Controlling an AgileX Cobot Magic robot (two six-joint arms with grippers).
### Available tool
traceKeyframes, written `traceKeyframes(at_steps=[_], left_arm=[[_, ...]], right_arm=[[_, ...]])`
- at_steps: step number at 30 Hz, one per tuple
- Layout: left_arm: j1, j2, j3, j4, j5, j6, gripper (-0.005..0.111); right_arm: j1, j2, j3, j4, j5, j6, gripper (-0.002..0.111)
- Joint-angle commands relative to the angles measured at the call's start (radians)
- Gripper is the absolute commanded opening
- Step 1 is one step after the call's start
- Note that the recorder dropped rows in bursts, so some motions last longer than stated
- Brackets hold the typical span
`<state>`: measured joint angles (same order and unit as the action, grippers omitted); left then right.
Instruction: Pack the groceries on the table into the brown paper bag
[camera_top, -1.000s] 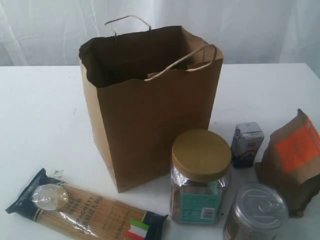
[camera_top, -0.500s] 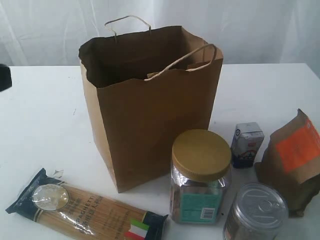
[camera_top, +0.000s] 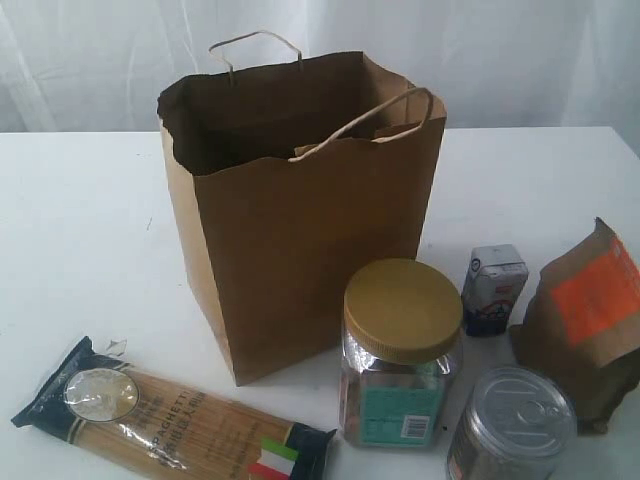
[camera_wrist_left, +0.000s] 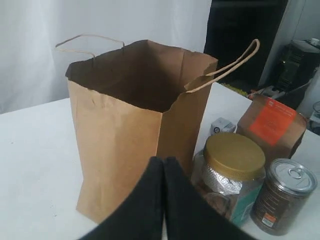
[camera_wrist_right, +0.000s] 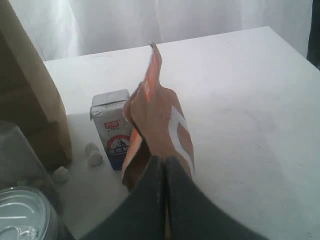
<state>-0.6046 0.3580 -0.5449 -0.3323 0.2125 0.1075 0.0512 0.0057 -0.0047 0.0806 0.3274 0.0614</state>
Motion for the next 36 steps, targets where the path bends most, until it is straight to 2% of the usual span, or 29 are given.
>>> traceKeyframes(at_steps=[1,8,36], left_arm=[[-0.005,-0.032,0.042,-0.004,0.003,0.001,0.000],[-0.005,-0.032,0.077,-0.010,0.103,-0.027,0.000],[-0.005,-0.032,0.077,0.011,0.095,0.027,0.000]], right_arm=[[0.001,-0.006,0.005,-0.003,-0.013,0.001,0.000],[0.001,-0.006,0.005,-0.003,-0.013,0.001,0.000],[0.001,-0.006,0.005,-0.003,-0.013,0.022,0.000]])
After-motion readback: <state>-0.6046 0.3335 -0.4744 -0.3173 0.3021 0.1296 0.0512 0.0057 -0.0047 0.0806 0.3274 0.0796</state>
